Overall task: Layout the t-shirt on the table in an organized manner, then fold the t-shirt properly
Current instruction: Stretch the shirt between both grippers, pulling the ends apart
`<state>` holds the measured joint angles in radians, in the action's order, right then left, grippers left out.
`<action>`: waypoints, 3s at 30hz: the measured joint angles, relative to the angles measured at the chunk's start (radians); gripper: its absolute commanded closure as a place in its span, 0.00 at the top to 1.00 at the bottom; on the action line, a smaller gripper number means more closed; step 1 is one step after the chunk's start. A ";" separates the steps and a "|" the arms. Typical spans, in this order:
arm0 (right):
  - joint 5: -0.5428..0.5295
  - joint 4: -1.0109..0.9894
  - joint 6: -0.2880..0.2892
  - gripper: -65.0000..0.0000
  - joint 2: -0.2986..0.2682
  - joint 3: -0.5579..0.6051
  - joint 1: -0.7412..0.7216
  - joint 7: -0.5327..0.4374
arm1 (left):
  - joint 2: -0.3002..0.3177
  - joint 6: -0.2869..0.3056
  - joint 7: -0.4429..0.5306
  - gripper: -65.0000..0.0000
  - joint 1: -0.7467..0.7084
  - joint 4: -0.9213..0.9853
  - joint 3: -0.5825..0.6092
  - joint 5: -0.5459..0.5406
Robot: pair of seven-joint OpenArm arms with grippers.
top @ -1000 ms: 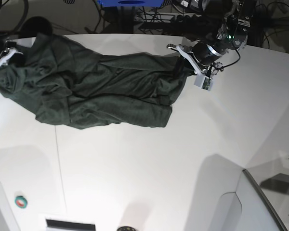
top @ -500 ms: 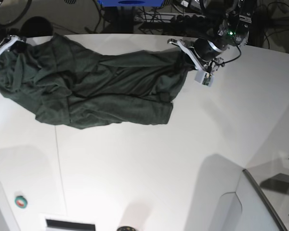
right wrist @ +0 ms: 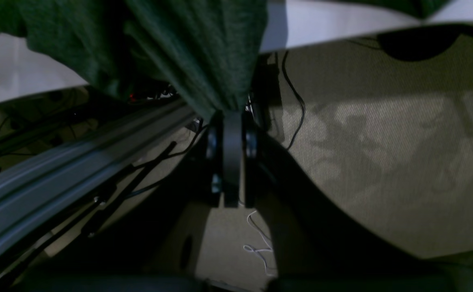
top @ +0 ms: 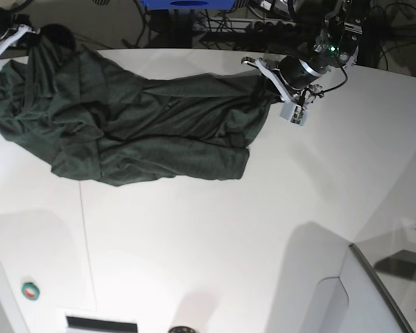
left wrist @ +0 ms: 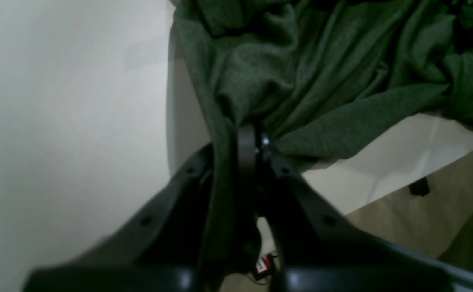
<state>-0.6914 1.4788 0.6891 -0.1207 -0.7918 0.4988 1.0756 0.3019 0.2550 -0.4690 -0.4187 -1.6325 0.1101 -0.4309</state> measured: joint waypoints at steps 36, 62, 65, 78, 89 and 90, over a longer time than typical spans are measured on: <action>0.956 -0.006 -0.106 0.15 0.113 0.232 -0.390 -0.283 | -0.008 0.000 0.000 0.00 0.000 0.005 -0.002 0.076; 0.955 0.110 -0.105 0.47 0.170 -0.048 -0.306 -0.139 | -0.005 0.003 0.000 0.00 0.003 0.005 -0.002 0.076; 0.959 0.251 -0.105 0.47 0.167 -0.048 -0.307 -0.179 | -0.005 0.004 0.000 0.00 0.003 0.005 -0.003 0.075; 0.960 -0.371 -0.105 0.04 -0.048 0.096 -0.622 -0.305 | -0.002 0.003 0.000 0.00 0.000 0.006 -0.004 0.080; 0.956 -0.887 -0.124 0.04 -0.136 0.254 -0.937 -0.589 | -0.002 0.005 -0.007 0.00 0.000 0.006 -0.015 0.080; 0.951 -0.913 -0.156 0.04 -0.130 0.283 -0.957 -0.613 | -0.008 0.006 -0.011 0.00 -0.001 0.006 -0.035 0.080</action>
<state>0.2592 0.5659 0.5327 -0.2508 -0.5083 -0.4583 0.4629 0.2943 0.2607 -0.4801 -0.4194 -1.6260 0.0746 -0.3511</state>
